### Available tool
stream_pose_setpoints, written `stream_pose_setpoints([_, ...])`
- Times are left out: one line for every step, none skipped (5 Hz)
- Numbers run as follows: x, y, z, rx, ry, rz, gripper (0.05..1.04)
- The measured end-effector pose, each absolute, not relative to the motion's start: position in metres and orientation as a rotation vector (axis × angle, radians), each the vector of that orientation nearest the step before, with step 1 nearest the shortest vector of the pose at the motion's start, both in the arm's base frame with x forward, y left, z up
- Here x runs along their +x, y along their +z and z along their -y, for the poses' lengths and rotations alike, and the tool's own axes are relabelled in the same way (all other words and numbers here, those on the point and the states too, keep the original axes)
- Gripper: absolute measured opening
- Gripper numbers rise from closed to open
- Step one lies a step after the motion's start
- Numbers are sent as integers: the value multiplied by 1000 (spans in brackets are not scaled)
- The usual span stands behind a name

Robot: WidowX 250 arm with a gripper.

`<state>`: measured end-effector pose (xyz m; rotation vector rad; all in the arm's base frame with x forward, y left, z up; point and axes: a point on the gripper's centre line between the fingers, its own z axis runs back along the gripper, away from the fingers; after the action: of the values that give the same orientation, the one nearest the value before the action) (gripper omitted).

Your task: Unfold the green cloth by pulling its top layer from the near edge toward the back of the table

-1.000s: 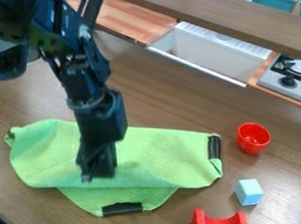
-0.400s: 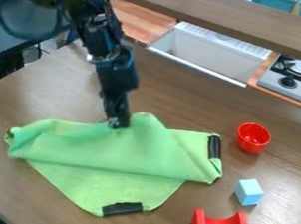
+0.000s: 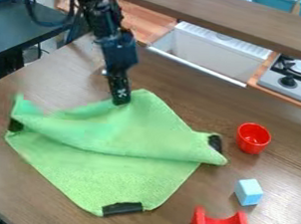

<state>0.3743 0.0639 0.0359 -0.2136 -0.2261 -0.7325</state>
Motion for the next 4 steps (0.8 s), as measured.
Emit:
stream_pose_setpoints([394,45,-78,-215,-691,241,64])
stream_pose_setpoints([407,42,-95,-228,-634,236,64])
stream_pose_setpoints([415,39,-104,-227,-606,226,64])
stream_pose_setpoints([423,32,-107,-230,-583,212,64])
